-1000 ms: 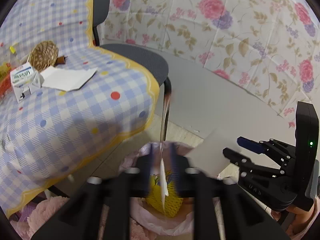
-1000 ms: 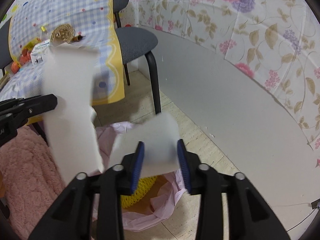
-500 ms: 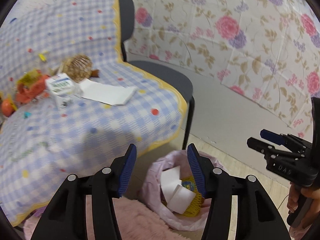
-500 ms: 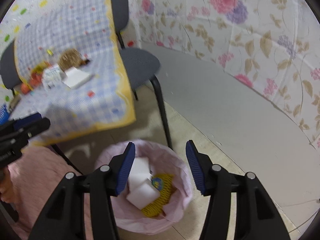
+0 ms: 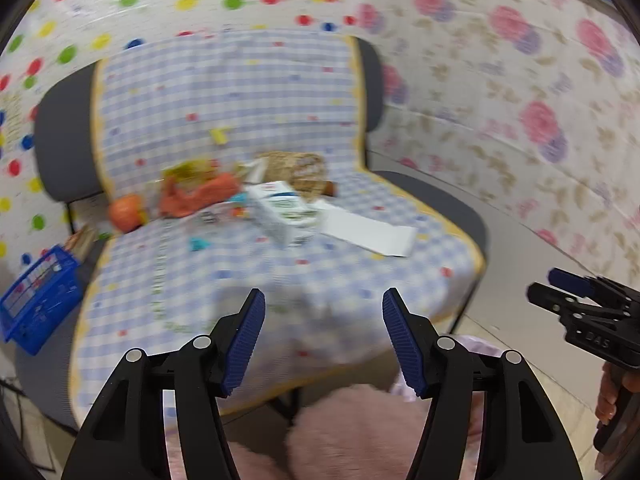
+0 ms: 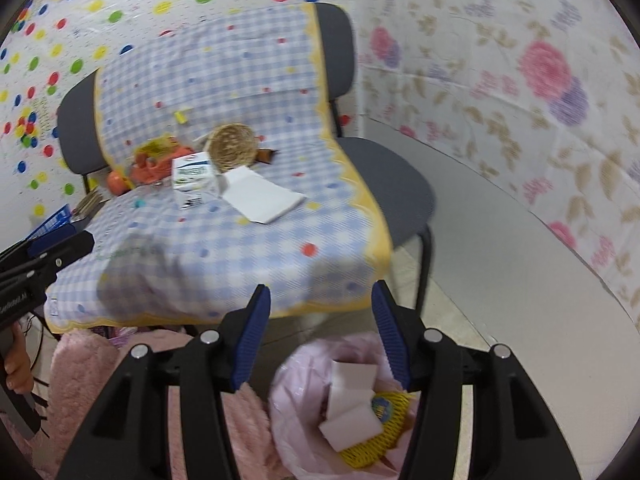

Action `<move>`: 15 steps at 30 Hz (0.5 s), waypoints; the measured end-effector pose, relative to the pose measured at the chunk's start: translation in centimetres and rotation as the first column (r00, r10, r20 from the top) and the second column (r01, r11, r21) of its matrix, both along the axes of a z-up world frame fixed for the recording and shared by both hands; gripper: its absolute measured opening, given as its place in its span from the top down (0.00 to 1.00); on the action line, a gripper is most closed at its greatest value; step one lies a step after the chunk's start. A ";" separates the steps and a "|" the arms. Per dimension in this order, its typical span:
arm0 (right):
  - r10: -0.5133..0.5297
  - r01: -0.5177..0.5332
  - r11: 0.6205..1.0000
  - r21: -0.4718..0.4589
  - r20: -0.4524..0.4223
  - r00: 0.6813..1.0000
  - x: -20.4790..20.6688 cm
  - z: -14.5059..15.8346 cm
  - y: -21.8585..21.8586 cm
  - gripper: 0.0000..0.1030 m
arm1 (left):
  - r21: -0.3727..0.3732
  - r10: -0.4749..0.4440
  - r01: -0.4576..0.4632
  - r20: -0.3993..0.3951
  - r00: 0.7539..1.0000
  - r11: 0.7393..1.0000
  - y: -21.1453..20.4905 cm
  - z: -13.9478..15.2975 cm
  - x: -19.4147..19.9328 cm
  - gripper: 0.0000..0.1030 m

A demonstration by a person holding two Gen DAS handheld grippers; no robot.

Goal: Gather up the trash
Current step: 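Move both tools back toward the chair seat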

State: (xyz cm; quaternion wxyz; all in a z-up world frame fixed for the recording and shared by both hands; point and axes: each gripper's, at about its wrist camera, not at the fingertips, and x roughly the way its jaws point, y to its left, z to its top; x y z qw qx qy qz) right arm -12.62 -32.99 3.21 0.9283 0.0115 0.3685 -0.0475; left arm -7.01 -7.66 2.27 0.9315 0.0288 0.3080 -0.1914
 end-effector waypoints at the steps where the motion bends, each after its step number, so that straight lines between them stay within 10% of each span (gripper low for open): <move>1: 0.013 -0.013 1.000 0.001 -0.003 1.000 0.6 0.0 0.5 0.49 | 0.002 0.021 -0.021 -0.003 1.000 1.000 0.8 0.1 0.5 0.40; 15: 0.108 -0.109 0.994 -0.007 -0.033 0.994 8.3 -0.6 4.1 0.40 | 0.048 0.175 -0.173 -0.041 0.984 0.984 7.0 -1.0 8.8 0.26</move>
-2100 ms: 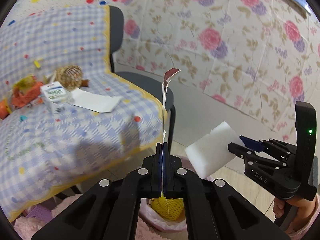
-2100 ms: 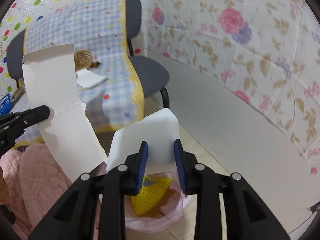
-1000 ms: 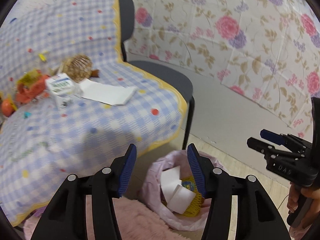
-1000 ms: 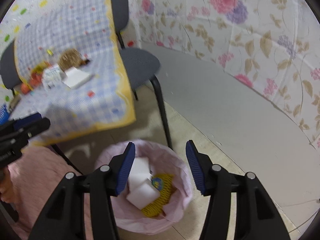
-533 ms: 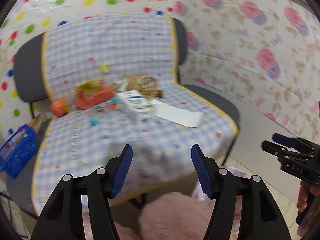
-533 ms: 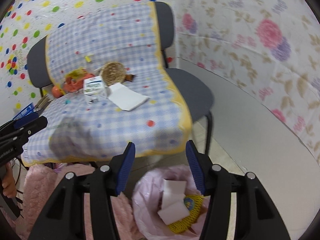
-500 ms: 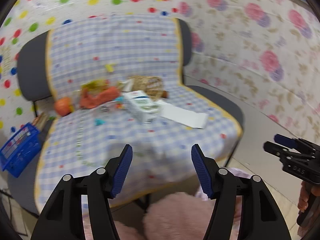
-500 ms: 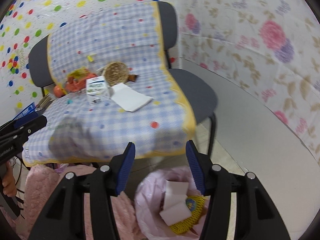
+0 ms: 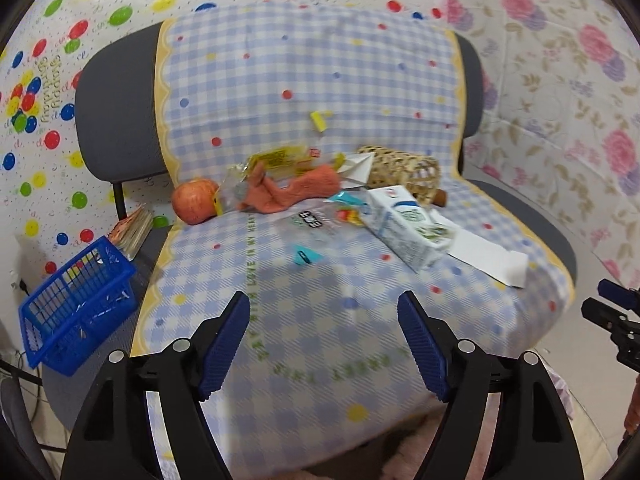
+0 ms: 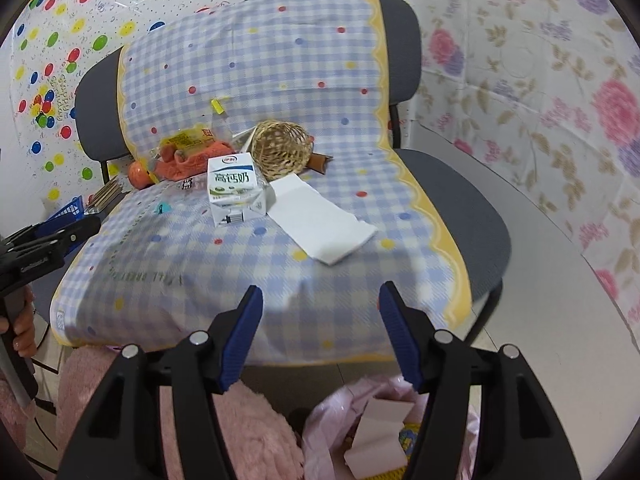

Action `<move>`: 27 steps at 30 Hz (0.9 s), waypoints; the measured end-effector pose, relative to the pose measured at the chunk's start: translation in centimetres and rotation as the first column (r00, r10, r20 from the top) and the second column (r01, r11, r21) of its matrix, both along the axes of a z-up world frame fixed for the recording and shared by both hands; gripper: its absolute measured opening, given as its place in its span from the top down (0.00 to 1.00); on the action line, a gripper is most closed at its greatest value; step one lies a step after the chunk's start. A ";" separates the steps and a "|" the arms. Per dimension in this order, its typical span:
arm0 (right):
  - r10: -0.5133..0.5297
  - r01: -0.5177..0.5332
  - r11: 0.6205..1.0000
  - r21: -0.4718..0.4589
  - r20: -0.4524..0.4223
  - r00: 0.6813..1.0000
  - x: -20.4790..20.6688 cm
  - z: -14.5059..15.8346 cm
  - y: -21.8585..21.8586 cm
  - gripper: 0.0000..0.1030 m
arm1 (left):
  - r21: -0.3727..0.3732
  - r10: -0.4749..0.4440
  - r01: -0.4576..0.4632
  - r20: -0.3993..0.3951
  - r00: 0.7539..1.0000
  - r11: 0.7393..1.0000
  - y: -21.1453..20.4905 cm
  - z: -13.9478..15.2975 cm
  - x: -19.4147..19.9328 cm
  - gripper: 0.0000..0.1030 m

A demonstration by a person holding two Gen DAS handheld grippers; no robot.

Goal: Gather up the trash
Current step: 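Move both tools back toward the chair seat, then grasp the clear plastic snack wrapper with the left gripper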

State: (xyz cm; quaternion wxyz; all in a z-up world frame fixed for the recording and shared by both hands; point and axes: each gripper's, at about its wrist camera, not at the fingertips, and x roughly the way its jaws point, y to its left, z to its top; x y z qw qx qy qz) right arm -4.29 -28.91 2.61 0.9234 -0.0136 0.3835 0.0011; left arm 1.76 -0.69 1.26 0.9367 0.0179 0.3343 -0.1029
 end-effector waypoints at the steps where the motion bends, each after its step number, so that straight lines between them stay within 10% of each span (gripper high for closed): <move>1: 0.003 -0.003 1.000 0.001 0.000 1.000 0.5 0.0 0.1 0.40 | 0.010 0.007 -0.007 -0.010 1.000 1.000 0.1 -0.3 0.8 0.26; 27: -0.009 0.011 0.999 0.047 -0.041 0.999 13.1 -2.9 -0.7 0.40 | 0.348 -0.156 0.191 -0.127 0.980 0.918 -6.3 -7.0 15.0 0.28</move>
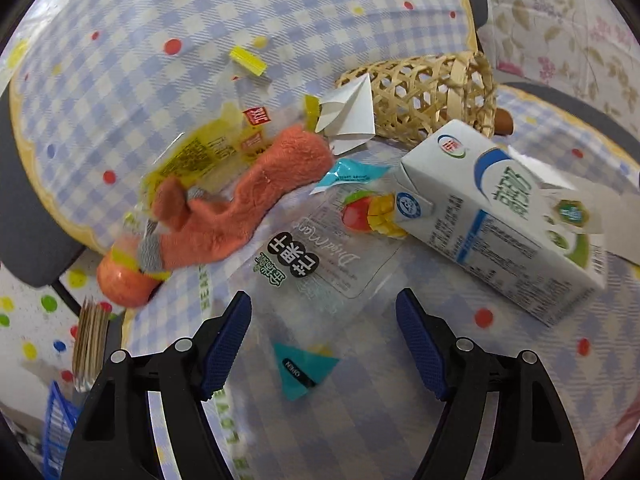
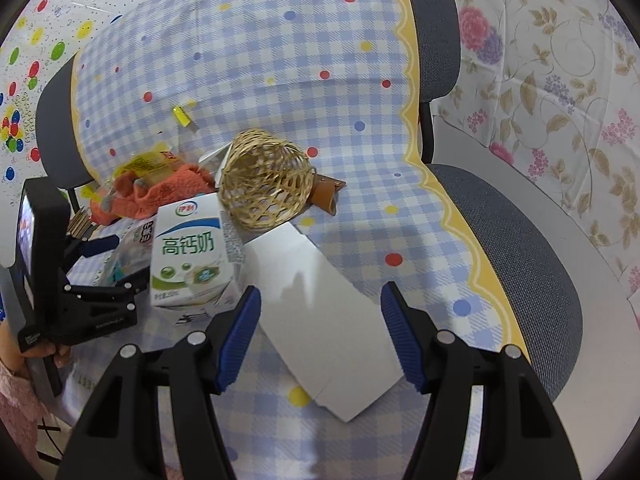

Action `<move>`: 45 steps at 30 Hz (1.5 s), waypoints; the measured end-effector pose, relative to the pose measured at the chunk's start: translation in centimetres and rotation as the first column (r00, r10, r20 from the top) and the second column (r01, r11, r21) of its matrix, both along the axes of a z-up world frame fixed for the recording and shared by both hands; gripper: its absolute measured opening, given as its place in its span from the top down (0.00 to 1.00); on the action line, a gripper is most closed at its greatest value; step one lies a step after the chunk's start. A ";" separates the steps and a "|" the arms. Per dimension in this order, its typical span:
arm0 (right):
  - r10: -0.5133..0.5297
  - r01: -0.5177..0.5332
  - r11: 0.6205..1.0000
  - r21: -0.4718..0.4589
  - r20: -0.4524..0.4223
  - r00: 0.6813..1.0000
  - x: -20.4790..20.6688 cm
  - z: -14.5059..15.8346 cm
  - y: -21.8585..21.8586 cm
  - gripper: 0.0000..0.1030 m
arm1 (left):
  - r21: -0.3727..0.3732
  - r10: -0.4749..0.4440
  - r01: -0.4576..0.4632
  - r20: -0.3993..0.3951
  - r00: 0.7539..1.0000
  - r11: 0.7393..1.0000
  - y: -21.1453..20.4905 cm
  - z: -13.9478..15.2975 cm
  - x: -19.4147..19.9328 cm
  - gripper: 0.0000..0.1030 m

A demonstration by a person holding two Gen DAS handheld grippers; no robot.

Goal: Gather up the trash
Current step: 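Grasp the clear plastic snack wrapper with the left gripper, then grasp the white paper sheet with the right gripper while the left holds the wrapper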

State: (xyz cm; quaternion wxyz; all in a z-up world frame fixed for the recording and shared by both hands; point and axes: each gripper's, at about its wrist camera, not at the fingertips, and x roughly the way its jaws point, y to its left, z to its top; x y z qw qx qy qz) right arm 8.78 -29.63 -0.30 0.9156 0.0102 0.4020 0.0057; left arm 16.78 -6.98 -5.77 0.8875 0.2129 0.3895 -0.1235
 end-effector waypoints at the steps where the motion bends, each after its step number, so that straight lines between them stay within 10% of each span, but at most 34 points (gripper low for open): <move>1: -0.001 0.001 1.000 0.002 0.000 1.000 0.0 -0.1 -0.1 0.40 | 0.009 -0.010 0.010 0.005 1.000 1.000 -0.1 0.0 0.2 0.29; 8: -0.005 0.005 1.000 0.008 0.002 1.000 -1.1 0.1 -0.3 0.40 | 0.062 -0.075 0.074 0.014 0.997 0.995 -1.1 -0.5 0.7 0.79; 11: -0.001 0.001 1.000 0.003 0.022 1.000 -2.0 0.8 -0.6 0.40 | -0.033 -0.059 0.060 0.022 0.998 0.998 0.1 1.1 0.0 0.90; 23: -0.018 0.018 1.000 0.001 0.010 1.000 -4.6 0.4 -1.4 0.33 | -0.487 -0.014 0.054 0.084 0.996 0.872 4.9 10.1 -10.2 0.91; 31: -0.018 0.021 0.998 0.056 -0.040 0.999 -4.0 -2.2 -3.5 0.33 | -0.565 -0.026 0.032 0.020 0.999 0.825 3.8 8.9 -12.5 0.91; 39: -0.037 0.043 0.990 0.137 -0.044 0.998 -2.3 -3.7 -5.8 0.59 | -0.561 -0.017 0.011 -0.006 1.000 0.828 3.5 7.9 -12.4 0.90; 45: -0.040 0.039 0.992 0.119 0.006 0.999 -1.6 -4.4 -5.5 0.60 | -0.560 -0.010 -0.007 -0.028 1.000 0.828 3.3 7.3 -12.1 0.90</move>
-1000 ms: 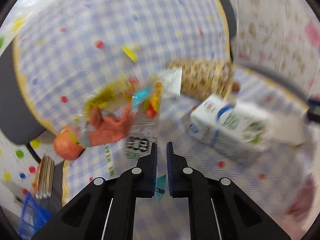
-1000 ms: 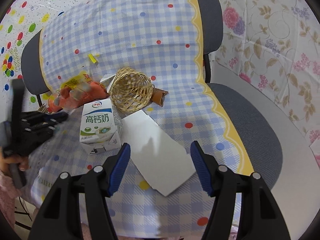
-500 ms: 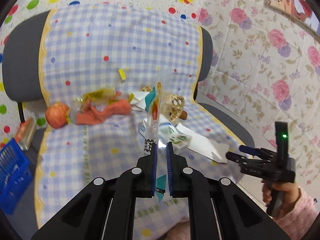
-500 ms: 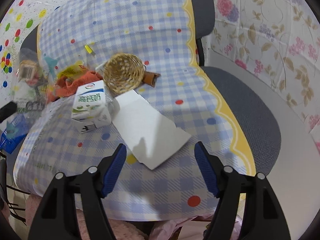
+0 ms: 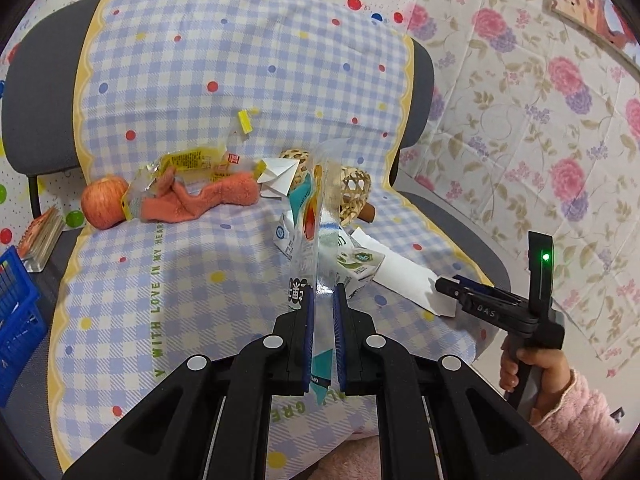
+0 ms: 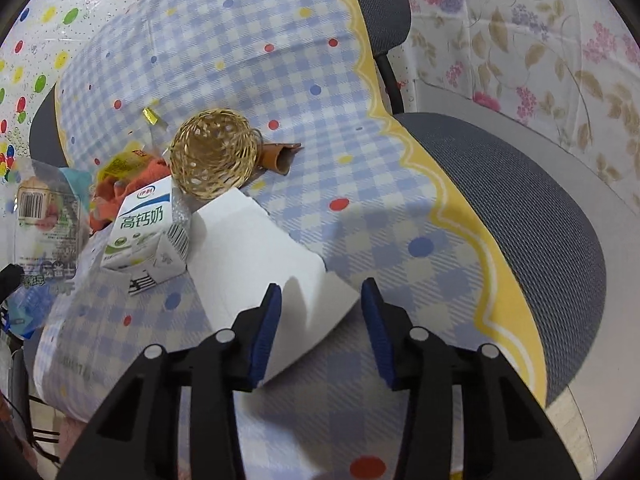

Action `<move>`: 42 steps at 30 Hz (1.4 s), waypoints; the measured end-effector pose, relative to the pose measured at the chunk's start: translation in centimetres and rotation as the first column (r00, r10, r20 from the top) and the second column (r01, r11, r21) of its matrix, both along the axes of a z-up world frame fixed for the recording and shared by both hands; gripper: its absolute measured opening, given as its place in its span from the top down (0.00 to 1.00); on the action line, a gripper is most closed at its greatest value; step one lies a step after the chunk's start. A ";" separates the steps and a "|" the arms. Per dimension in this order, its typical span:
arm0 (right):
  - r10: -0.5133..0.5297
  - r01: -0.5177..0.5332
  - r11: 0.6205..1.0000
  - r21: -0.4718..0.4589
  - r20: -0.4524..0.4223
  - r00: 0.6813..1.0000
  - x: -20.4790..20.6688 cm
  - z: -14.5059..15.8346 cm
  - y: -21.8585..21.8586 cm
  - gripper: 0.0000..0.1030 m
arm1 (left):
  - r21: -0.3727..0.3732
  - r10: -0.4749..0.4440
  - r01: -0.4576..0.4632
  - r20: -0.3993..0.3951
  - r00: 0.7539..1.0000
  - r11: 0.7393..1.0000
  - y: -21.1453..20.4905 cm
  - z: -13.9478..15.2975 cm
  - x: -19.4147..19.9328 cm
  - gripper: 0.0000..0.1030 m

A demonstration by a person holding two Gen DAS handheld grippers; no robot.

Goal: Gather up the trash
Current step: 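Grasp the white paper sheet with the right gripper while the left holds the wrapper, then carry wrapper and paper over the wastebasket and open both grippers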

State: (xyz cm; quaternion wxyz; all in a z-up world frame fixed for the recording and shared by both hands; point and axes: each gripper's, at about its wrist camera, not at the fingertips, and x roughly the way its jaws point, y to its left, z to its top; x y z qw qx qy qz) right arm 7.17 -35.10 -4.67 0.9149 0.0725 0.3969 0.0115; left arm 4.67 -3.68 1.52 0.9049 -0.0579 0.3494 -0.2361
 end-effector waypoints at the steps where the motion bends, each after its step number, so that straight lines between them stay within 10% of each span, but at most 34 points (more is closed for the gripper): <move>1: -0.006 0.006 1.000 -0.027 0.008 1.000 -0.1 0.0 0.4 0.69 | 0.004 0.002 -0.002 -0.002 1.000 1.000 -0.1 -0.1 0.0 0.90; 6: 0.005 -0.005 1.000 0.009 0.065 0.998 -1.4 1.8 1.0 0.95 | 0.015 0.010 -0.010 -0.005 1.000 1.000 0.0 -0.3 -0.1 0.90; 17: -0.014 0.051 0.992 -0.117 0.298 0.955 -7.6 12.1 2.2 0.98 | -0.005 0.010 -0.010 0.073 0.997 1.000 -0.1 3.0 -2.7 0.90; 42: -0.051 0.104 0.968 -0.226 0.227 0.973 -21.8 12.4 2.0 0.98 | -0.006 -0.233 0.235 0.133 0.963 0.972 -8.3 2.7 -14.6 0.90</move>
